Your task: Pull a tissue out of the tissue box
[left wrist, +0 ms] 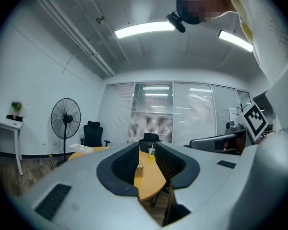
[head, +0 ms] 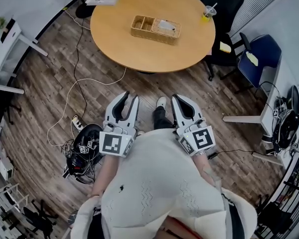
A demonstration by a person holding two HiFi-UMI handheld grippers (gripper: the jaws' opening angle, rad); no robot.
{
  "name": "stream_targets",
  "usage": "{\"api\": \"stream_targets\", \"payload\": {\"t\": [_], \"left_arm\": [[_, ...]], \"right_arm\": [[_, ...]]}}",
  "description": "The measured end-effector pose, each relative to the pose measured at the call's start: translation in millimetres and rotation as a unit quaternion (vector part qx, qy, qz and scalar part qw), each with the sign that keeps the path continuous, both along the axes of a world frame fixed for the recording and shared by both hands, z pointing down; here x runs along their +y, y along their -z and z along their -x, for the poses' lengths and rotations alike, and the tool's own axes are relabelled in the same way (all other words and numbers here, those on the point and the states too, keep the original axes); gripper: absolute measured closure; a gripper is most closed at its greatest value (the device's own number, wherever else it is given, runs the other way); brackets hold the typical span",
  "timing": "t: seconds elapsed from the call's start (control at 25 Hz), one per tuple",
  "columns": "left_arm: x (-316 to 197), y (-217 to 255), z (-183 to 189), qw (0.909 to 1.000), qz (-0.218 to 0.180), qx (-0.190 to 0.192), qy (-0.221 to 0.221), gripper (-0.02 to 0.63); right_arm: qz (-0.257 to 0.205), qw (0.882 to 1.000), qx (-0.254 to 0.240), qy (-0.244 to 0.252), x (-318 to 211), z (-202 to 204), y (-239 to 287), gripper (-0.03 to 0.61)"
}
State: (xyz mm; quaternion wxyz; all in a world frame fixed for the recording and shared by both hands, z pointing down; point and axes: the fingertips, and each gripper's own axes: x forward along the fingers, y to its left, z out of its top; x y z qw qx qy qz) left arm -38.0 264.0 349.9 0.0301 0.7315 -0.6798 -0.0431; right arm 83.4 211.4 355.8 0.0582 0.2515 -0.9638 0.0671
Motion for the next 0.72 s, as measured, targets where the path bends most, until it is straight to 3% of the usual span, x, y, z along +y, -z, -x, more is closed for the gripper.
{"api": "stream_targets", "payload": {"t": [0.72], "left_arm": [[-138.7,8.6,28.4,0.9996,0.006,-0.007,0.026,0.505]], "right_arm": [[0.007,1.000,0.002,0.011,-150.9,22.5,2.6,0.578]]}}
